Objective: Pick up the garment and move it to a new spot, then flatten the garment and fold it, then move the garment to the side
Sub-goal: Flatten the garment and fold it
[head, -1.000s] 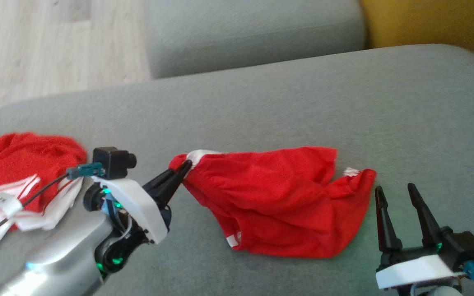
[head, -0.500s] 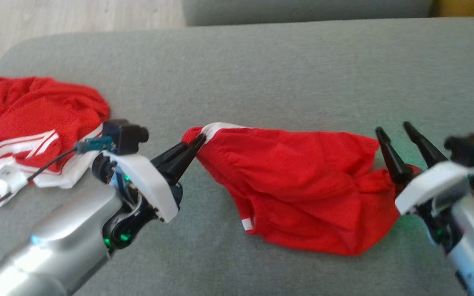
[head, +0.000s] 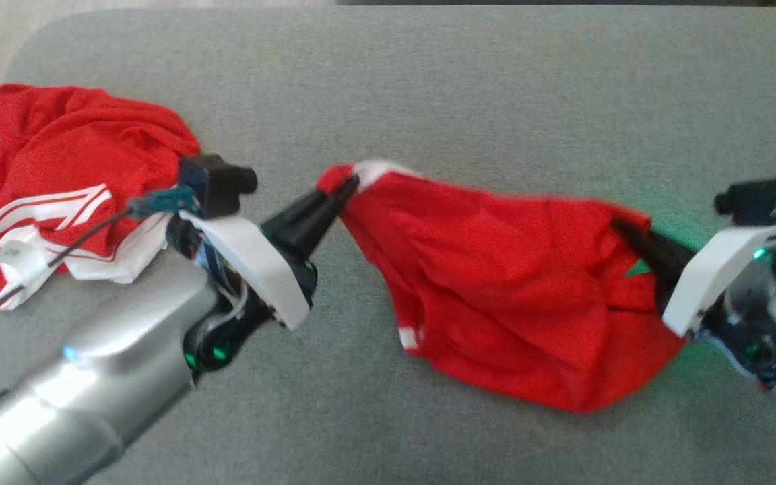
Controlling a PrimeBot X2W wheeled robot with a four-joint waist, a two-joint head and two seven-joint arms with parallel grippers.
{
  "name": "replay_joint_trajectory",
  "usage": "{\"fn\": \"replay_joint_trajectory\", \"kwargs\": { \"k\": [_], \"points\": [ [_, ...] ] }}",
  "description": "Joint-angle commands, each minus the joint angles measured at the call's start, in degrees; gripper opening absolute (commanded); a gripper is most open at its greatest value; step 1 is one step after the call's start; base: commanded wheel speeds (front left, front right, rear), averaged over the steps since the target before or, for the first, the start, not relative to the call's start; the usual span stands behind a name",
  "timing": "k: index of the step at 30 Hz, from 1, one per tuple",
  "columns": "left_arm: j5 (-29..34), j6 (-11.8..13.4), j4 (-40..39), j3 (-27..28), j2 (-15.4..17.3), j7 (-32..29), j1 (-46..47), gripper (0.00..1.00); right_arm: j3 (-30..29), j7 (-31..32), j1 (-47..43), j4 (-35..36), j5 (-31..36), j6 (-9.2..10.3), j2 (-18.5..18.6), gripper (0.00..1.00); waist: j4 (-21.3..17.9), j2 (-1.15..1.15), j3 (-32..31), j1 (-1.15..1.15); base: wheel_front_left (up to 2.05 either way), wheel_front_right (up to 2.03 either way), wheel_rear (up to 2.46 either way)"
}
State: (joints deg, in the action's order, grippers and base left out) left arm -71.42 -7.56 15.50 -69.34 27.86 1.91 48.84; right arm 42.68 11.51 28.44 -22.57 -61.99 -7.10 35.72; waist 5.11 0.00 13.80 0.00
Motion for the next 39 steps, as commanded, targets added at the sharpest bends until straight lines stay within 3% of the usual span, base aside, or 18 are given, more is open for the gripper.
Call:
{"fn": "replay_joint_trajectory", "kwargs": {
  "k": [1, 7, 13, 15, 18, 21, 25, 31, 32, 33, 34, 35, 39],
  "points": [
    [1.6, 0.1, 0.0, 2.8, 1.9, 2.7, 5.5, 0.0, 0.4, -3.6, 2.7, 1.8, 0.4, -0.39, 3.5, 0.0, -1.2, 0.0, 0.4, 0.0, 0.0, 0.0, 0.0],
    [10.8, 0.1, 2.7, 2.0, 0.9, 7.0, 17.1, 0.0, -1.0, -11.8, 11.8, 1.3, 2.2, -0.39, 8.9, 0.0, -5.5, 0.0, 2.3, 0.0, 0.0, 0.0, 0.0],
    [21.7, 0.8, 8.4, 3.8, -2.9, 12.0, 29.3, 0.0, -5.7, -20.2, 20.7, -1.2, 7.4, -0.39, 14.5, 0.0, -9.3, 0.0, 3.7, 0.0, 0.0, 0.0, 0.0],
    [25.8, 2.0, 9.8, 5.8, -4.6, 12.9, 32.8, 0.0, -7.8, -22.8, 23.6, -2.1, 10.2, -0.39, 16.1, 0.0, -10.8, 0.0, 4.0, 0.0, 0.0, 0.0, 0.0],
    [32.0, 4.7, 6.5, 13.1, -6.2, 13.0, 34.3, 0.0, -10.7, -24.9, 25.7, -1.4, 13.7, -0.39, 17.6, 0.0, -12.5, 0.0, 4.7, 0.0, 0.0, 0.0, 0.0],
    [36.9, 5.0, 2.2, 18.0, -6.0, 13.1, 28.8, 0.0, -13.1, -25.8, 23.6, 0.7, 15.0, -0.39, 18.0, 0.0, -13.6, 0.0, 4.8, 0.0, 0.0, 0.0, 0.0],
    [39.8, 3.4, -0.4, 18.3, -4.7, 13.1, 16.4, 0.0, -14.3, -26.2, 13.7, 3.9, 16.5, -0.39, 17.8, 0.0, -14.0, 0.0, 4.7, 0.0, 0.0, 0.0, 0.0],
    [46.0, 4.6, -3.2, 16.8, -4.8, 13.1, -3.1, 0.0, -16.2, -25.8, -6.3, 5.4, 20.2, -0.39, 12.1, 0.0, -13.6, 0.0, 6.2, 0.0, 0.0, 0.0, 0.0],
    [47.2, 5.1, -3.4, 16.9, -5.0, 13.1, -5.9, 0.0, -16.4, -25.1, -9.2, 5.2, 20.6, -0.39, 10.5, 0.35, -13.7, 0.0, 6.4, 0.0, 0.0, 0.0, 0.0],
    [48.5, 5.6, -3.6, 17.1, -5.2, 13.1, -8.4, 0.0, -16.4, -24.4, -11.7, 5.3, 21.1, -0.39, 9.1, 0.58, -13.7, 0.0, 6.5, 0.0, 0.0, 0.0, 0.0],
    [49.5, 6.1, -3.8, 17.6, -5.5, 13.1, -10.7, 0.0, -16.7, -23.9, -13.8, 5.2, 21.5, -0.39, 7.8, 0.89, -13.6, 0.0, 6.5, 0.0, 0.0, 0.0, 0.0],
    [50.2, 6.7, -3.9, 18.3, -5.7, 13.1, -12.9, 0.0, -17.1, -23.2, -15.8, 5.0, 21.7, -0.39, 6.7, 1.0, -13.5, 0.0, 6.4, 0.0, 0.0, 0.0, 0.0],
    [52.4, 6.8, -3.9, 21.6, -6.3, 13.1, -19.2, 0.0, -19.5, -22.2, -23.0, 6.3, 21.6, -0.39, 3.5, 1.0, -12.5, 0.0, 5.3, 0.0, 0.0, 0.0, 0.0]
  ]
}}
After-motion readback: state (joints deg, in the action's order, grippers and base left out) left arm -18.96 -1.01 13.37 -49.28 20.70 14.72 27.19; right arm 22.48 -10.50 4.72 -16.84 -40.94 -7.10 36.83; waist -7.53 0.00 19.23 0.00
